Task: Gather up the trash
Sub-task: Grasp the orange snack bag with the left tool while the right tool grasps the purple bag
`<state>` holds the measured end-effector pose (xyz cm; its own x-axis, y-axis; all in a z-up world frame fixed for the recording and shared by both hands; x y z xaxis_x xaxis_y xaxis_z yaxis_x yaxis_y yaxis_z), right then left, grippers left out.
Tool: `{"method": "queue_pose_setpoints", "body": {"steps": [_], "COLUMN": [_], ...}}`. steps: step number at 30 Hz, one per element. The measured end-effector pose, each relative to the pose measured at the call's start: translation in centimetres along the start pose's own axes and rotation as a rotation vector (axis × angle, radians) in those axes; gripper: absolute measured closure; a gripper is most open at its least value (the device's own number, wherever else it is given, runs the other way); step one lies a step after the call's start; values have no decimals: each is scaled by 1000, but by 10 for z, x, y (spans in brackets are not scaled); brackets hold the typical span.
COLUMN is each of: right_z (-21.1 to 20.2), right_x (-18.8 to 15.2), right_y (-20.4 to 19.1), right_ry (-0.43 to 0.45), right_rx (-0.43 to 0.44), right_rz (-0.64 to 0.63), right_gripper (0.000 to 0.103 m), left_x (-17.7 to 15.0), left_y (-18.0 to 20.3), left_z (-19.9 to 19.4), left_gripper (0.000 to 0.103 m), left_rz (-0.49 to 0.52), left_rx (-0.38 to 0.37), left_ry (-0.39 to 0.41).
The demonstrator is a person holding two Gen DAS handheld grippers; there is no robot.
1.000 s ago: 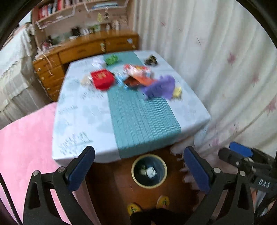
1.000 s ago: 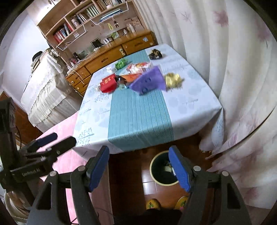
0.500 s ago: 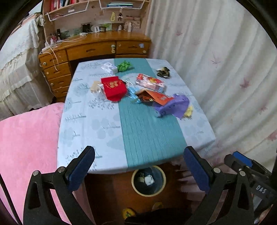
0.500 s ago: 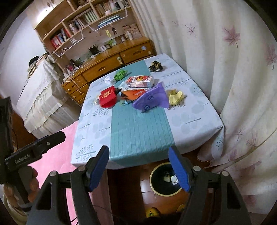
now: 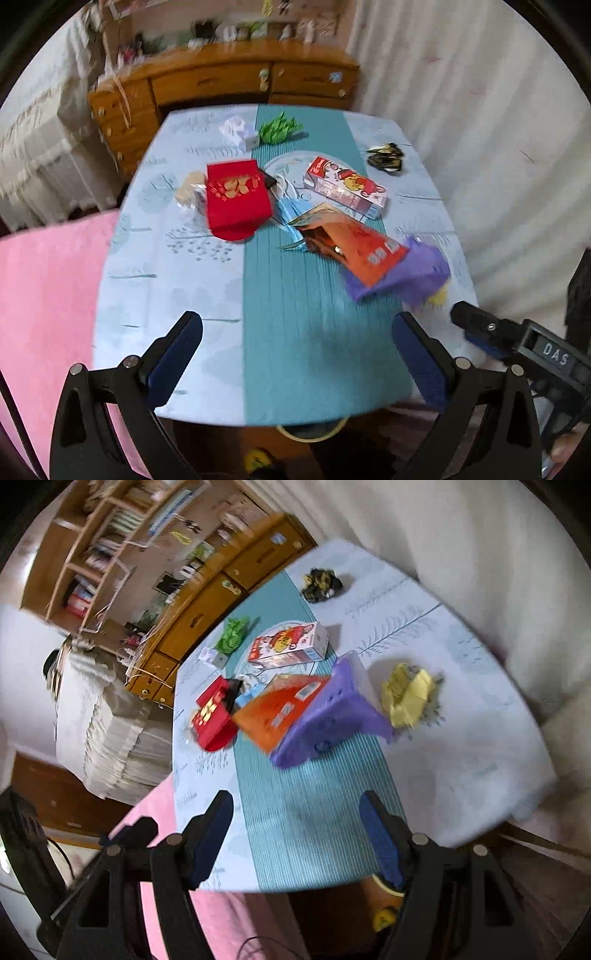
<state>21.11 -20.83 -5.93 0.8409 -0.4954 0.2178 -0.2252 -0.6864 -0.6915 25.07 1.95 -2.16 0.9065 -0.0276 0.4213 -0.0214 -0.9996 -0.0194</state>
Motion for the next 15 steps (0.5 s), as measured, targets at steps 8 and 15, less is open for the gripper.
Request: {"method": "queue_pose_setpoints", "body": {"steps": [8, 15], "right_z": [63, 80], "right_x": [55, 58], "right_y": [50, 72], "right_ry": [-143, -272], "right_rx": [-10, 5], "right_rz": [133, 102], "right_gripper": [40, 82], "left_x": [40, 49], "left_y": [25, 35], "left_z": [76, 133], "left_gripper": [2, 2], "left_rz": [-194, -281], "left_rx": [-8, -22], "left_ry": [-131, -239]}}
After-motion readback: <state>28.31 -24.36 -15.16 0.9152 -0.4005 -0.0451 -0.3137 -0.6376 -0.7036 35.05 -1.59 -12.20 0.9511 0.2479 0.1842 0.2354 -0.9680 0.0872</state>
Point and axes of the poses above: each gripper's, at about its wrist camera, not at the fingertips, and z roughly the way its jaws point, y to its right, x to its top, the point moved 2 cm from there along z, roughly the way its jaws point, and after that the axes turned 11 degrees about x, right-handed, at the moved point
